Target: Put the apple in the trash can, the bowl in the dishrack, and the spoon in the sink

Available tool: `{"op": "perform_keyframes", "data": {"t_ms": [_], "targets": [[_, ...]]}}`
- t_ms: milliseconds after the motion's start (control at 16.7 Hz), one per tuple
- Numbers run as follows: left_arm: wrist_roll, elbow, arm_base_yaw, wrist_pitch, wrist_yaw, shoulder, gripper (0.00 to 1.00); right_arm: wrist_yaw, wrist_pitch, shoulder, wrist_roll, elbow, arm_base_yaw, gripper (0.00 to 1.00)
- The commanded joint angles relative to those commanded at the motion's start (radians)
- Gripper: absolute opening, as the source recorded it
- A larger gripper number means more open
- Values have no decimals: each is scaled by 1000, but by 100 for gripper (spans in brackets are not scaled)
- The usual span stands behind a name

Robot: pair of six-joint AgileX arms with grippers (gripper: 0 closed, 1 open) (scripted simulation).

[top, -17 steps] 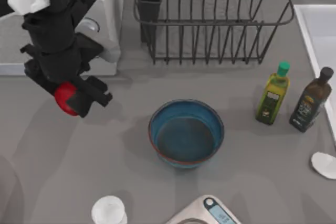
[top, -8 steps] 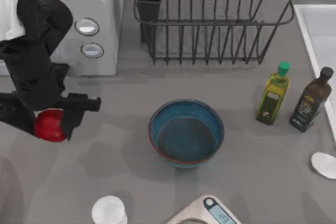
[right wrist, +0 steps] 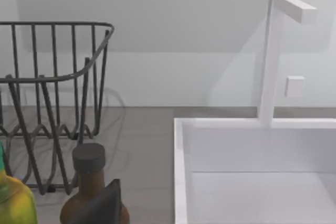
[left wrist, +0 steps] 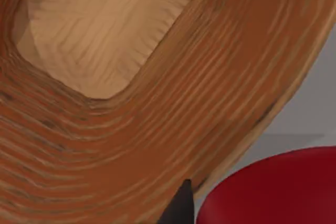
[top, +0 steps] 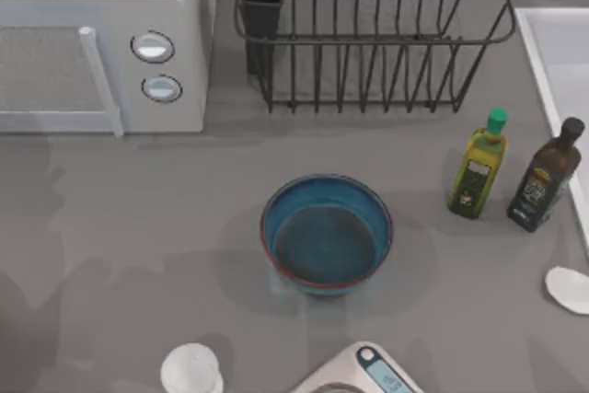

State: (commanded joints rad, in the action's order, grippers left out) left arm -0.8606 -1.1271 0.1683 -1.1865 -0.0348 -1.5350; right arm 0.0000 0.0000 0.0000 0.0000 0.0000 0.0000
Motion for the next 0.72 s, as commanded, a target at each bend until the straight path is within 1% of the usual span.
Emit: {"op": "perform_keyframes", "data": {"t_ms": [180,300,420,720], "targets": [[-126,4,158,-48,5,126,0,0,0,0,0,0,0,100],[-177,-1,223,-75,8,186,0,0,0,0,0,0,0,100],[-201,-5,252,-89,10,214,0,0,0,0,0,0,0,100],[-197,0,247,-84,9,209,0,0,0,0,0,0,0,100]]}}
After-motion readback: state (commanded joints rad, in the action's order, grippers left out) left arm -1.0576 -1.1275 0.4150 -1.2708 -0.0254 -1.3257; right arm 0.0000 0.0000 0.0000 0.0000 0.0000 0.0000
